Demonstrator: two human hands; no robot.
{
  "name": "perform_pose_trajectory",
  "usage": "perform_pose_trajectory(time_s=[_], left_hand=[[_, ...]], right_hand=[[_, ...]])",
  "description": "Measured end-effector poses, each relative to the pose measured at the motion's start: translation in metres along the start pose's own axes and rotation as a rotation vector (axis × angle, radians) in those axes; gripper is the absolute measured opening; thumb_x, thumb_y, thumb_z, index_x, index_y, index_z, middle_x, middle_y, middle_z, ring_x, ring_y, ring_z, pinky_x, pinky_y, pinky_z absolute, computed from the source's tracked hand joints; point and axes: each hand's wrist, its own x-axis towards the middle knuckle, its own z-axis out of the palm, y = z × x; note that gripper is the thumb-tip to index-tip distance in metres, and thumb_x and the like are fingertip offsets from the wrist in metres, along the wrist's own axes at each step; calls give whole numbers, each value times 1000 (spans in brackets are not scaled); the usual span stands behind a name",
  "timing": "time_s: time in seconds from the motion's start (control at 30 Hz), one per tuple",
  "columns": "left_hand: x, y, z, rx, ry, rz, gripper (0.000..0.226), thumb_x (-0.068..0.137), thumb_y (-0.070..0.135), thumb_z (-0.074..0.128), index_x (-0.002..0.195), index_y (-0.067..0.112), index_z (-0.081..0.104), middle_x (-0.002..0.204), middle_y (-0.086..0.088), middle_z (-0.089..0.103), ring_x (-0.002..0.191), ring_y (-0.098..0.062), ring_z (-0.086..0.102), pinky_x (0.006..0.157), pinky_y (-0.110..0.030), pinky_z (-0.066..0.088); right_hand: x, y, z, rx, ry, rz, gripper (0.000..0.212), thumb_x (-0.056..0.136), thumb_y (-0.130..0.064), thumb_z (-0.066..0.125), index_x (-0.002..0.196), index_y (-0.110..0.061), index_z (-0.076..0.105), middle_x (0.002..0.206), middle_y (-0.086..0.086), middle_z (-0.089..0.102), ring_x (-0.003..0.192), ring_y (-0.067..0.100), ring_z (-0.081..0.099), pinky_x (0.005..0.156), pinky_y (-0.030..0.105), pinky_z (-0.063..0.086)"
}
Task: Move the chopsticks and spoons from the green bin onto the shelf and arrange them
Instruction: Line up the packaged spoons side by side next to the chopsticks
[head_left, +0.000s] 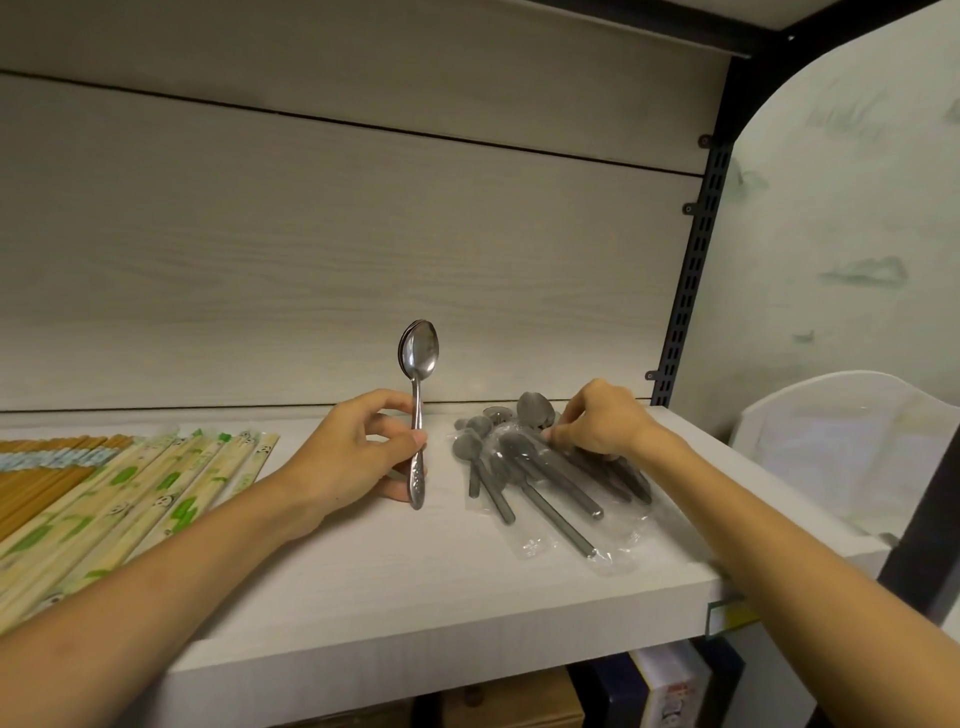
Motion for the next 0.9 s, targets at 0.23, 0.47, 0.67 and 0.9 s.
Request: perform_pose_trajectory(time_s=[0.23,0.47,0.67,0.9], left_hand=[[0,2,2,18,-14,-10,23,89,4,64,110,11,61,76,-8,64,58,-29,66,56,-34,59],[-3,3,2,15,-17,-15,24,89,3,64,111,11,61,77,-8,64,56,-25,66,56,-34,59],[-4,5,2,-14,-13,-30,21,89,3,64,108,11,62,79,-10,67,60,-31,68,59,-37,60],[-2,5,2,-20,2,-41,22,88,4,65,108,12,62,82,-13,69,63,-30,69,62,-41,61]], right_hand=[[6,-7,4,-17,-75,22,33,72,-42,79,87,-14,69,89,3,67,85,21,62,73,33,55],[6,-12,7,-47,-89,95,35,68,-38,78,77,-12,57,78,4,62,69,19,56,57,26,43],[7,-9,2,174,-65,142,33,73,-30,76,69,-8,52,62,5,50,57,20,47,49,25,35],[5,-6,-3,315,-15,175,27,73,-19,71,54,-11,55,50,4,47,45,18,38,51,27,32]])
